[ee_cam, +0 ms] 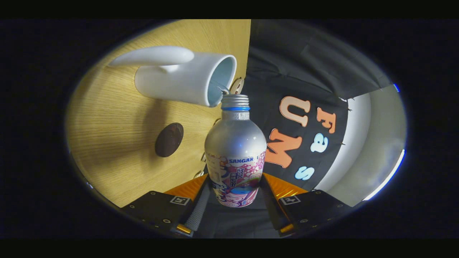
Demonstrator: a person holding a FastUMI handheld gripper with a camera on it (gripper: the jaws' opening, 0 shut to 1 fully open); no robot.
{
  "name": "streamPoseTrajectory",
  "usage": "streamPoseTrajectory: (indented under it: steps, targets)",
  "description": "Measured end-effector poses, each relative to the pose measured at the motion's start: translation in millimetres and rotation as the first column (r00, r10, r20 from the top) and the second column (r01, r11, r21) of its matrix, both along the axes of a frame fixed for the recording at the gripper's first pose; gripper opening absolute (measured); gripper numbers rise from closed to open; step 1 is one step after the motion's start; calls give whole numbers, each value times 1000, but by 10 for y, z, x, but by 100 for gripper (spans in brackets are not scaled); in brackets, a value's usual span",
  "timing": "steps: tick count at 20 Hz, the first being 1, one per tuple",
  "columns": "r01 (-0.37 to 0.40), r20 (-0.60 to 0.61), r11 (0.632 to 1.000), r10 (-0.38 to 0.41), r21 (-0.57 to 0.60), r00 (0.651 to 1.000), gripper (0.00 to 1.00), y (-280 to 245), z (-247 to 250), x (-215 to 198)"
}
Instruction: Take the bottle from table, then pour the juice into the cup, finally place the bottle on the coaster
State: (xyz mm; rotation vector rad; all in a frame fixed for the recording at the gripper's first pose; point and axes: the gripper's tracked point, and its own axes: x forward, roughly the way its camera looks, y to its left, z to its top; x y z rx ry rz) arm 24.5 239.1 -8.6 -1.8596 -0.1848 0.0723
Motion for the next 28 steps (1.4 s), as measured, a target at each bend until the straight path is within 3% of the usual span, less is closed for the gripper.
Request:
streamPoseTrajectory:
  steps: [28]
  targets:
    - [-15, 72, 996, 21, -89, 997, 76, 33, 159, 17]
